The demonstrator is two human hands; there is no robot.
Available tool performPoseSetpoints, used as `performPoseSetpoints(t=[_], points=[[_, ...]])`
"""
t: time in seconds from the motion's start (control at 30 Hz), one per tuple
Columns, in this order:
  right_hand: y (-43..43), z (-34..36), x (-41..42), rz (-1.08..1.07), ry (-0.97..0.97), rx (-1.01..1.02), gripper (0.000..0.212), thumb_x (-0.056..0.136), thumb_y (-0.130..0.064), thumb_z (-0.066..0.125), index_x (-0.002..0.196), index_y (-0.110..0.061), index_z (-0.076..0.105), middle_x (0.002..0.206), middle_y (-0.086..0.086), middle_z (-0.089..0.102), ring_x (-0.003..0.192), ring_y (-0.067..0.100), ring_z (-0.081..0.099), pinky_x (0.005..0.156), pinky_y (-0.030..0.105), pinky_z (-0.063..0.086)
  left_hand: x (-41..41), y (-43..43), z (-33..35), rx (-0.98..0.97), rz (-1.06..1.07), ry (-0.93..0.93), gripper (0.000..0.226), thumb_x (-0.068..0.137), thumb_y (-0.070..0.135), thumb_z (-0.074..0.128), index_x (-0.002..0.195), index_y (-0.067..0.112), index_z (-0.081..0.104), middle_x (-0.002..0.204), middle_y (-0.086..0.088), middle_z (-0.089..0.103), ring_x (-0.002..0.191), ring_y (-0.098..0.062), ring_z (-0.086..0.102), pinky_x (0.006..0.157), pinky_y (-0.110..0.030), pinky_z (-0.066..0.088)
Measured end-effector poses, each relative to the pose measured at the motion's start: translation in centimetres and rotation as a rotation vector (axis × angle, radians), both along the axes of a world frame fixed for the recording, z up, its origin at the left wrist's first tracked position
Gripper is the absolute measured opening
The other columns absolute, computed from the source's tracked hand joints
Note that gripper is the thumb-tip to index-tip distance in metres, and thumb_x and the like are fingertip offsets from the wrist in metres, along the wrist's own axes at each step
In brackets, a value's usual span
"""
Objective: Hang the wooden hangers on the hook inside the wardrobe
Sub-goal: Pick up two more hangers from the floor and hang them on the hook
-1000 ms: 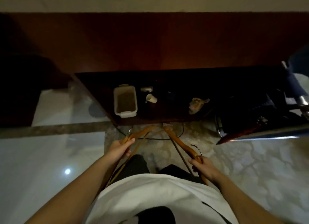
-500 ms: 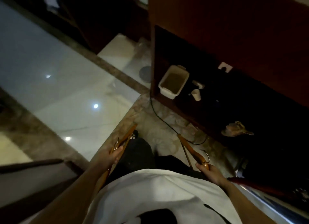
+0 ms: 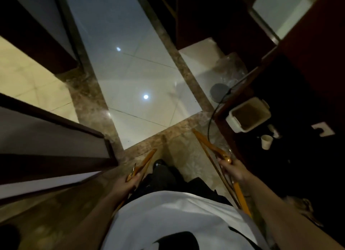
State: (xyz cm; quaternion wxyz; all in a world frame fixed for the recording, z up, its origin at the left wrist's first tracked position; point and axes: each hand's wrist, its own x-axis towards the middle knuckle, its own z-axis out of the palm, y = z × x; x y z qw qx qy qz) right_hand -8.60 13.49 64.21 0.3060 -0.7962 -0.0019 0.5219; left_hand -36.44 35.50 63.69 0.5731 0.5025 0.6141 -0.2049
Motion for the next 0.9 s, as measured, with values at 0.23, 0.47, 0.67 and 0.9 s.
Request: performPoseSetpoints(t=[0.23, 0.47, 0.67, 0.9], points=[[9.7, 0.7, 0.9, 0.094, -0.060, -0.002, 0.038, 0.089, -0.043, 0.053, 0.100, -0.007, 0.061, 0.091, 0.014, 0.061, 0.086, 0.031, 0.058, 0.075, 0.039, 0.045, -1.8, 7.2, -0.5, 0.011, 0.024, -0.076, 0.042, 0.091, 0.039, 0.053, 0.119, 0.007, 0.056, 0.111, -0.020, 0.060, 0.098, -0.033, 0.060, 0.090, -0.044, 0.051], [13.3, -0.8, 1.1, 0.087, -0.096, -0.087, 0.030, 0.086, -0.042, 0.058, 0.074, -0.014, 0.061, 0.074, 0.011, 0.063, 0.070, 0.026, 0.059, 0.063, 0.035, 0.045, 0.3, 14.6, -0.3, 0.042, 0.068, -0.094, 0.025, 0.093, 0.036, 0.050, 0.081, 0.015, 0.059, 0.081, -0.007, 0.059, 0.083, -0.023, 0.058, 0.080, -0.034, 0.047], [15.1, -2.2, 3.2, 0.096, -0.037, -0.243, 0.028, 0.085, -0.034, 0.063, 0.070, -0.010, 0.060, 0.069, 0.014, 0.059, 0.065, 0.025, 0.056, 0.070, 0.038, 0.044, 4.7, 21.3, -0.1, 0.048, 0.148, -0.194, 0.028, 0.091, 0.037, 0.053, 0.082, 0.011, 0.060, 0.071, -0.005, 0.053, 0.072, -0.023, 0.053, 0.078, -0.038, 0.047], [24.2, -2.9, 10.3, 0.304, -0.029, -0.276, 0.049, 0.090, -0.040, 0.053, 0.116, 0.001, 0.058, 0.119, 0.024, 0.059, 0.104, 0.034, 0.056, 0.089, 0.037, 0.042, 9.1, 27.2, -1.5, 0.129, 0.203, -0.153, 0.035, 0.088, 0.042, 0.054, 0.094, 0.007, 0.059, 0.088, -0.016, 0.062, 0.084, -0.029, 0.061, 0.088, -0.048, 0.051]])
